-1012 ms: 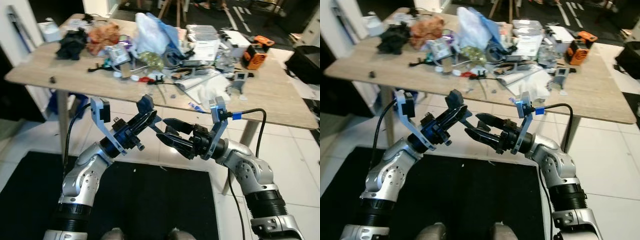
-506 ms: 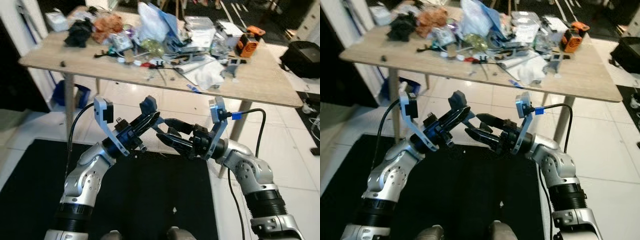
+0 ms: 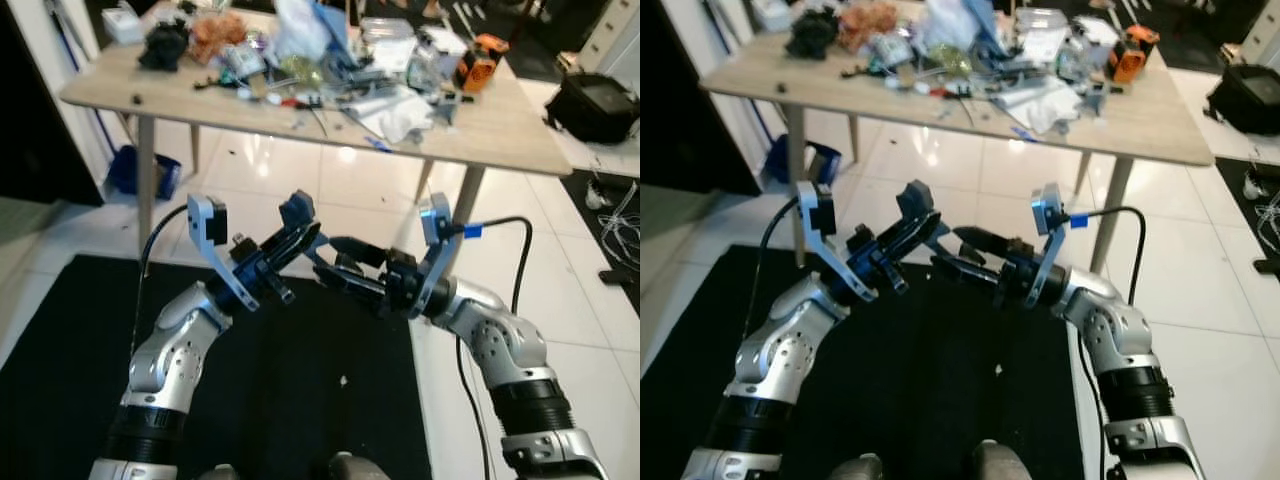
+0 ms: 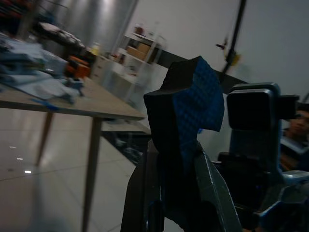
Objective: Picking trash to rubbish bin
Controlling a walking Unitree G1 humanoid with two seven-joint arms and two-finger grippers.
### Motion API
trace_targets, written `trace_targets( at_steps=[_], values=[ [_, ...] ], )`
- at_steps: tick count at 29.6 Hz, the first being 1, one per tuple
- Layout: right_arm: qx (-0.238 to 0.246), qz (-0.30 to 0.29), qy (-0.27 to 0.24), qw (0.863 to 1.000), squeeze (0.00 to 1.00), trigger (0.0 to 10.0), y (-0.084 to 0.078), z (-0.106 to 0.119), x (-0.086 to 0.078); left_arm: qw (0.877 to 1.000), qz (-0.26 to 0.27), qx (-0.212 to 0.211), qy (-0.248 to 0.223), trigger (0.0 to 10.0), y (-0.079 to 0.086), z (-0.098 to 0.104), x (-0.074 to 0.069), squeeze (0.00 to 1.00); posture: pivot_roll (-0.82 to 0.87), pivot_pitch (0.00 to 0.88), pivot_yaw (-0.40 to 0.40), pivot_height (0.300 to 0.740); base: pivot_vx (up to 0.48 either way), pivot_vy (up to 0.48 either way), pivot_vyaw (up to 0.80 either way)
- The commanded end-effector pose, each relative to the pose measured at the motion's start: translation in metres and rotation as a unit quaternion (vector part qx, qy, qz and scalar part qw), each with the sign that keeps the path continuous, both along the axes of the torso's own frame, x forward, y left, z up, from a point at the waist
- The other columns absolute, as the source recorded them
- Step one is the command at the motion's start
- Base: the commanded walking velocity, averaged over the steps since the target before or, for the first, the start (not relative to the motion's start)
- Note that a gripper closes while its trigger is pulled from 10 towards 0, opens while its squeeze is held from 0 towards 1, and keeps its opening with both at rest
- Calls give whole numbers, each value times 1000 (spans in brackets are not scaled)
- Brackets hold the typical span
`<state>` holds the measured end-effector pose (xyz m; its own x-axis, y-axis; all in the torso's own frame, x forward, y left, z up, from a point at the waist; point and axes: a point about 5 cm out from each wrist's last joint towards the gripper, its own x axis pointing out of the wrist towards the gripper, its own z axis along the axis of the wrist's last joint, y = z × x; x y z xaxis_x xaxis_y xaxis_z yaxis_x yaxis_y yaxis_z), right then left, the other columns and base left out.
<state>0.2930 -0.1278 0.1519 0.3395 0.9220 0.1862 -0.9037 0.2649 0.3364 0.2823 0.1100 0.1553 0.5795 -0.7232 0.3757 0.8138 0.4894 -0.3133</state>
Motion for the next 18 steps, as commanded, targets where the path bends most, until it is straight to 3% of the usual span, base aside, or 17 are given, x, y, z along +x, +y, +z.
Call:
trace_targets(
  at_steps=[1, 18],
  values=[
    [-4, -3, 1, 1000, 0, 10000, -2, 0, 0, 1000, -3, 6, 0, 10000, -2, -1, -1, 0, -46, 0, -49, 740, -322, 0, 0],
    [-5, -4, 2, 1000, 0, 10000, -2, 0, 1, 1000, -3, 7, -1, 10000, -2, -1, -1, 0, -46, 0, -50, 740, -321, 0, 0]
  ],
)
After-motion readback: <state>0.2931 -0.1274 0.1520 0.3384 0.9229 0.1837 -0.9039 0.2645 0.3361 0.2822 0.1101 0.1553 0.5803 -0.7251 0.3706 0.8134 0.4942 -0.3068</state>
